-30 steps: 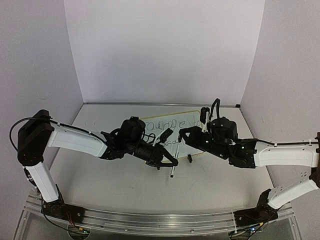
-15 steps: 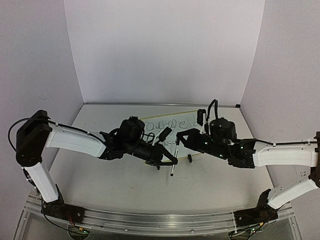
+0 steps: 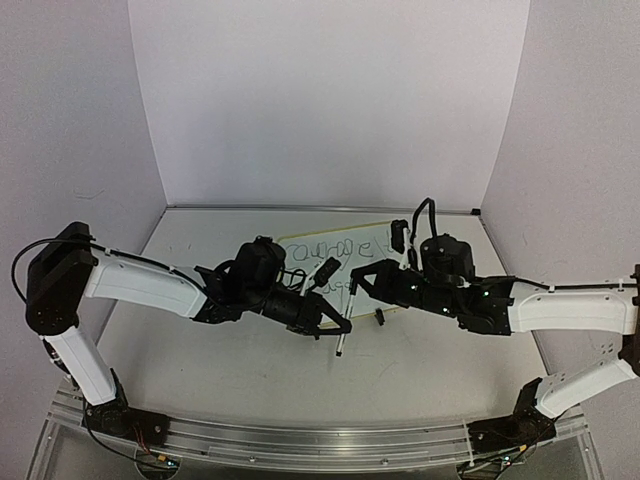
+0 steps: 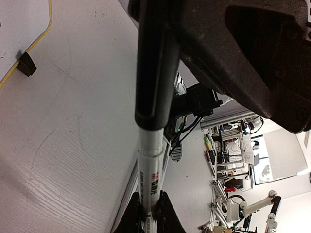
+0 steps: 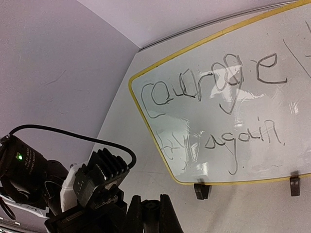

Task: Write a sentence on the whiteboard
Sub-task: Insert the pen cap into the whiteboard marker.

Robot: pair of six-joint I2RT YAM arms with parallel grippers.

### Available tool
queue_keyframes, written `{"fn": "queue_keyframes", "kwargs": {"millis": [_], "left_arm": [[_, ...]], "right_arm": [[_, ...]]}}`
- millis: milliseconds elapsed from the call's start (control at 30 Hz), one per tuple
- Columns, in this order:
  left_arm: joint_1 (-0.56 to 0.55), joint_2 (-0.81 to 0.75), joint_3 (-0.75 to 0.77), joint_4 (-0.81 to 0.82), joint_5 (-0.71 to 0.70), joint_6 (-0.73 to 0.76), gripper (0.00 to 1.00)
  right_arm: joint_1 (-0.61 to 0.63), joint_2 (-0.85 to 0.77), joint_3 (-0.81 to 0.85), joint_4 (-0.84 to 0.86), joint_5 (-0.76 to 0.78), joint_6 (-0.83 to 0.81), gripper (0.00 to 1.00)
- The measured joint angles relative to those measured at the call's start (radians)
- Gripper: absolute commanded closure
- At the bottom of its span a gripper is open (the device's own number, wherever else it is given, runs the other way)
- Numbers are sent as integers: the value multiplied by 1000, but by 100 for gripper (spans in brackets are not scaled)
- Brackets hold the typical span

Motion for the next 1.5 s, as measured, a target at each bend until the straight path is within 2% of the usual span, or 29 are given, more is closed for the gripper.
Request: {"fn": "queue_keyframes", "kwargs": {"millis": [400,1500], "left_arm": [[0,-26,-19,-2,-60,70,100],[41,-58,-34,-54,-10,146,100]], "right_arm": [[0,0,9,-42,-23,139,100],[17,41,44,-31,-49,88,100]]}}
